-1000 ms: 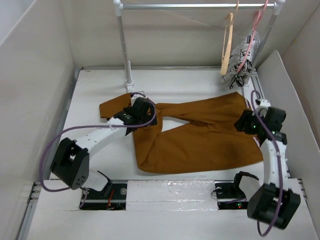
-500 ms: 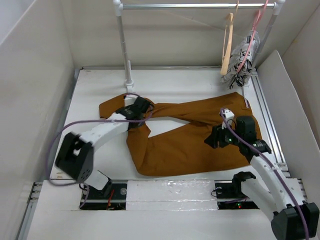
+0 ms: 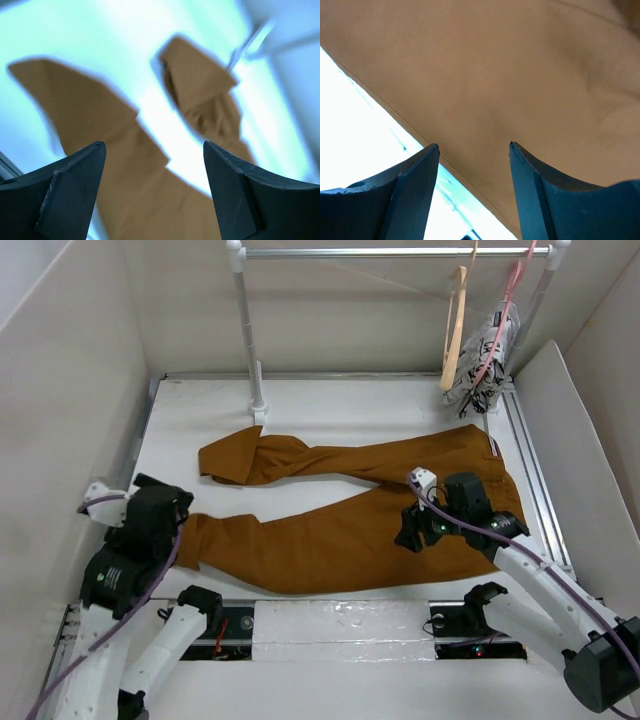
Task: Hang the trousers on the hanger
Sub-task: Flatten out the trousers at the center of the board.
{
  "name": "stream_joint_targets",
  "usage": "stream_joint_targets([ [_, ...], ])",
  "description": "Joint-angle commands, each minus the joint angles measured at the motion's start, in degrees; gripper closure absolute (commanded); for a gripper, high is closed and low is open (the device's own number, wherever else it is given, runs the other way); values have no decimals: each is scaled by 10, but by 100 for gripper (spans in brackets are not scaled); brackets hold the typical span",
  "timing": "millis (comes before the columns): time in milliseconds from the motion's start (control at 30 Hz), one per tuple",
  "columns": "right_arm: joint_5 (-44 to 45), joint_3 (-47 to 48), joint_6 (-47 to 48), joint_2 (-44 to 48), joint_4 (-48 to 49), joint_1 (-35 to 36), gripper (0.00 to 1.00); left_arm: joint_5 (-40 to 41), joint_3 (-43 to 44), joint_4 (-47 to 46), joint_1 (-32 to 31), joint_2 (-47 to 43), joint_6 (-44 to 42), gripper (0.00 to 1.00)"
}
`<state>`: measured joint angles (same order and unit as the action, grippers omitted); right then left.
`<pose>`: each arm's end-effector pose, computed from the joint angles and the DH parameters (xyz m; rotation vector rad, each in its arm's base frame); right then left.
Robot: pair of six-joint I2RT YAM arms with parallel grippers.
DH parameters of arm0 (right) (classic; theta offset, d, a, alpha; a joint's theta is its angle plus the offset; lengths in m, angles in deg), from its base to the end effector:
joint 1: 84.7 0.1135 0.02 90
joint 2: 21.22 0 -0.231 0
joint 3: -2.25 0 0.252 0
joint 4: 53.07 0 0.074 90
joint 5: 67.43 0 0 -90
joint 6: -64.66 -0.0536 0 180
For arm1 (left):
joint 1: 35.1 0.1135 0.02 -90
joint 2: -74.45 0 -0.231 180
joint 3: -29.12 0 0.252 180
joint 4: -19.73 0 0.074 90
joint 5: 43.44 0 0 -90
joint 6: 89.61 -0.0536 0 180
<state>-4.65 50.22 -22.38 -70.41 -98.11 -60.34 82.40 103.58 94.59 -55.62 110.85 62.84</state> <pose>0.1767 0.1069 0.1951 -0.7856 2.2545 0.7424 0.1295 -0.0150 0.3356 -1.0467 1.8010 -0.1840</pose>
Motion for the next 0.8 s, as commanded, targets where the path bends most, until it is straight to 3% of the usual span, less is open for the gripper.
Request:
stream_joint_targets([
  [0,2,42,42,1,-14,-5,36,79,57,7,34,-6,-9,25],
  [67,2,42,49,4,-11,-15,44,61,46,-86,34,64,-119,25],
  [100,-5,41,52,5,-5,-15,54,10,41,-125,34,98,-158,26],
  [133,-11,40,54,6,1,-15,81,-21,37,-167,34,130,-194,29],
  [167,-20,39,55,6,9,-15,98,-44,38,-213,34,207,-226,31],
  [200,-21,41,55,4,13,-15,100,-60,52,-231,25,246,-237,35],
  [300,-21,60,75,-2,1,-15,100,-47,98,-268,-14,393,-284,62],
  [333,-15,68,81,-2,-7,-15,100,-52,107,-269,-14,421,-297,65],
  [367,4,80,84,2,-23,-15,99,-73,121,-292,-19,498,-332,64],
  [400,4,86,84,2,-23,-15,99,-74,121,-292,-19,499,-348,64],
  [467,12,96,86,8,-25,-15,88,-95,118,-322,-24,551,-386,57],
  [567,16,107,78,18,-36,-22,71,-96,120,-343,-24,595,-412,58],
  [767,22,88,58,30,-34,-27,61,-86,118,-363,-4,665,-439,53],
])
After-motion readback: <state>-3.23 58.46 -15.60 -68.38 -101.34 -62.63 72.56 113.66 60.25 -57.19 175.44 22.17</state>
